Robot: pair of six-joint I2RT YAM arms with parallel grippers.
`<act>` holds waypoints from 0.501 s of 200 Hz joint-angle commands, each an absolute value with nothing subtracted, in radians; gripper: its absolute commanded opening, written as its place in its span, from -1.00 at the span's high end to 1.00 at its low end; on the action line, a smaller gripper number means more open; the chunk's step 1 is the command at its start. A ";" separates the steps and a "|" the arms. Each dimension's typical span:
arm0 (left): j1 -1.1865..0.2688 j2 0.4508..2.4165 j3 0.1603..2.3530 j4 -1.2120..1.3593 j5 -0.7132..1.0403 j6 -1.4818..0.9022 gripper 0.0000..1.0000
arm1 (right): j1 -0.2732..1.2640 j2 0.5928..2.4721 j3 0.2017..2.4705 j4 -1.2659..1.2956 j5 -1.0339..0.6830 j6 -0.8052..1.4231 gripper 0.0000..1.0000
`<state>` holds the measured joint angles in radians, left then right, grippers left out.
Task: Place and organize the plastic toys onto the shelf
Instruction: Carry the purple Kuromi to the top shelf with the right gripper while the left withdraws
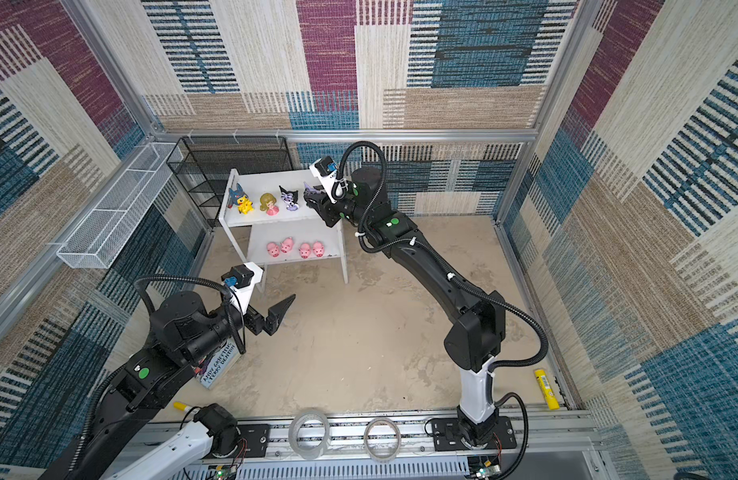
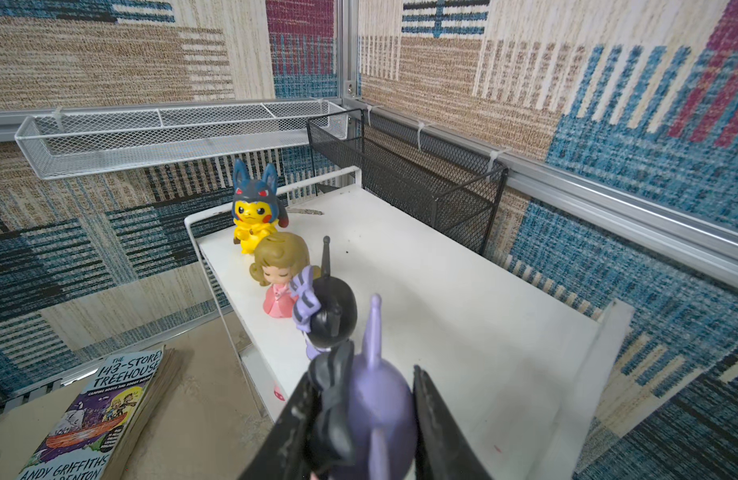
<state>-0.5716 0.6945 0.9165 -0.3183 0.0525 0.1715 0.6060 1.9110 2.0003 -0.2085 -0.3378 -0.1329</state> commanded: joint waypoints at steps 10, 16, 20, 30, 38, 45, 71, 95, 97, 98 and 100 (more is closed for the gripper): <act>-0.571 0.698 0.931 -0.260 0.025 0.215 -0.98 | 0.597 1.934 2.036 -0.219 -0.340 -0.105 0.42; -0.571 0.698 0.932 -0.255 0.024 0.218 -0.98 | 0.595 1.937 2.036 -0.216 -0.342 -0.103 0.42; -0.570 0.699 0.931 -0.253 0.023 0.220 -0.99 | 0.595 1.936 2.036 -0.215 -0.343 -0.102 0.42; -0.570 0.699 0.930 -0.250 0.022 0.223 -0.98 | 0.595 1.937 2.037 -0.214 -0.343 -0.102 0.42; -0.570 0.698 0.928 -0.248 0.023 0.225 -0.98 | 0.595 1.941 2.041 -0.218 -0.343 -0.101 0.41; -0.570 0.699 0.928 -0.248 0.022 0.227 -0.98 | 0.595 1.946 2.050 -0.227 -0.346 -0.101 0.41; -0.571 0.696 0.925 -0.245 0.017 0.229 -0.98 | 0.595 1.959 2.078 -0.258 -0.351 -0.108 0.40; -0.571 0.692 0.921 -0.235 0.010 0.233 -0.98 | 0.595 1.961 2.079 -0.264 -0.357 -0.113 0.39; -0.571 0.691 0.921 -0.234 0.011 0.233 -0.98 | 0.595 1.961 2.079 -0.264 -0.357 -0.112 0.38; -0.571 0.691 0.921 -0.233 0.011 0.232 -0.99 | 0.594 1.961 2.079 -0.264 -0.357 -0.112 0.38; -0.571 0.692 0.922 -0.232 0.009 0.233 -0.98 | 0.594 1.961 2.079 -0.266 -0.358 -0.112 0.38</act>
